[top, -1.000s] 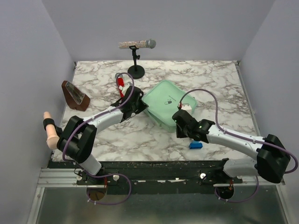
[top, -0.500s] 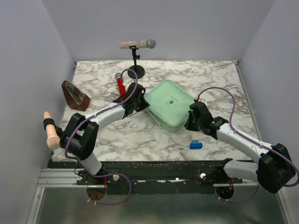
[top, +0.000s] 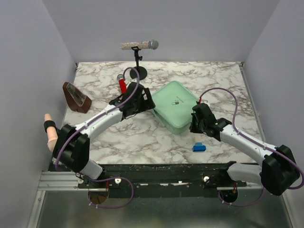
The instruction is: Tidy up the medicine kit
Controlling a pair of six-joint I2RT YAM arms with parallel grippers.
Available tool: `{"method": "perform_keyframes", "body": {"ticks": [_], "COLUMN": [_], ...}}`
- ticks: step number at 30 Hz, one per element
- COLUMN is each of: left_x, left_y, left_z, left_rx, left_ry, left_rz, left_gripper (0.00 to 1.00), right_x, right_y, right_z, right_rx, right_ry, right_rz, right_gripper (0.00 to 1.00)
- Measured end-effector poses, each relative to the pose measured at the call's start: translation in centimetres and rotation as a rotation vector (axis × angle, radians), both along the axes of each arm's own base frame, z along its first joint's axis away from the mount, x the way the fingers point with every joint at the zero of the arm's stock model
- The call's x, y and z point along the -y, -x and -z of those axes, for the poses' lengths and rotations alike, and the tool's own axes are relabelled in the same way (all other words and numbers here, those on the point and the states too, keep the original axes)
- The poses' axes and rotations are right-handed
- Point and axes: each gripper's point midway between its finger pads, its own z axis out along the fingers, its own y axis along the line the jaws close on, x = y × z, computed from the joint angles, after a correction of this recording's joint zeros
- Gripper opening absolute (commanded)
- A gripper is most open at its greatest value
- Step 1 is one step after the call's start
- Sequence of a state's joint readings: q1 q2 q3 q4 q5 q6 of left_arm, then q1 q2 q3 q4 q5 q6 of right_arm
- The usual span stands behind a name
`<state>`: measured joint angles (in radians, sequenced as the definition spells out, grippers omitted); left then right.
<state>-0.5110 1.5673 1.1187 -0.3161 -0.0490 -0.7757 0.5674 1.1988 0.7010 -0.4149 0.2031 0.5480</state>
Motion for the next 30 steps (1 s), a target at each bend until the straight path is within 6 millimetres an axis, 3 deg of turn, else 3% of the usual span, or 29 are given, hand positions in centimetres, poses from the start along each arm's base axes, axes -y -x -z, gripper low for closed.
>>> {"method": "perform_keyframes", "body": {"ticks": [3,6,8,17,22,25,28,30], "left_x": [2.3,6.2,7.7,11.5,11.8,11.1,8.3,5.9], "left_y": [3.7,8.0,9.1,6.6,5.8,5.3,4.5,3.8], "left_z": [-1.3,-1.8,-1.2,2.9,3.5,3.5,3.3,2.8], "left_rx": [0.018,0.011,-0.011,-0.085,-0.07,-0.042,-0.018,0.002], "left_ry": [0.046,0.124,0.14,0.073,0.03,0.0,-0.005,-0.001], "left_rz": [0.02,0.065,0.071,0.019,0.034,0.032,-0.006,-0.042], "left_gripper": [0.99,0.99,0.99,0.98,0.65,0.39,0.03,0.0], "right_x": [0.0,0.0,-0.2,-0.8,-1.8,-3.1,-4.9,-6.2], "right_y": [0.0,0.0,0.0,0.4,1.0,1.4,1.8,1.9], "right_z": [0.1,0.2,0.2,0.2,0.5,0.6,0.5,0.3], "right_rx": [0.0,-0.002,-0.002,0.01,0.013,0.009,0.0,0.0], "right_ry": [0.005,0.009,0.01,0.029,0.066,0.107,0.13,0.126], "right_rz": [-0.003,-0.007,-0.014,-0.043,-0.082,-0.125,-0.178,-0.206], "right_gripper": [0.01,0.01,0.01,0.01,0.01,0.01,0.01,0.01]}}
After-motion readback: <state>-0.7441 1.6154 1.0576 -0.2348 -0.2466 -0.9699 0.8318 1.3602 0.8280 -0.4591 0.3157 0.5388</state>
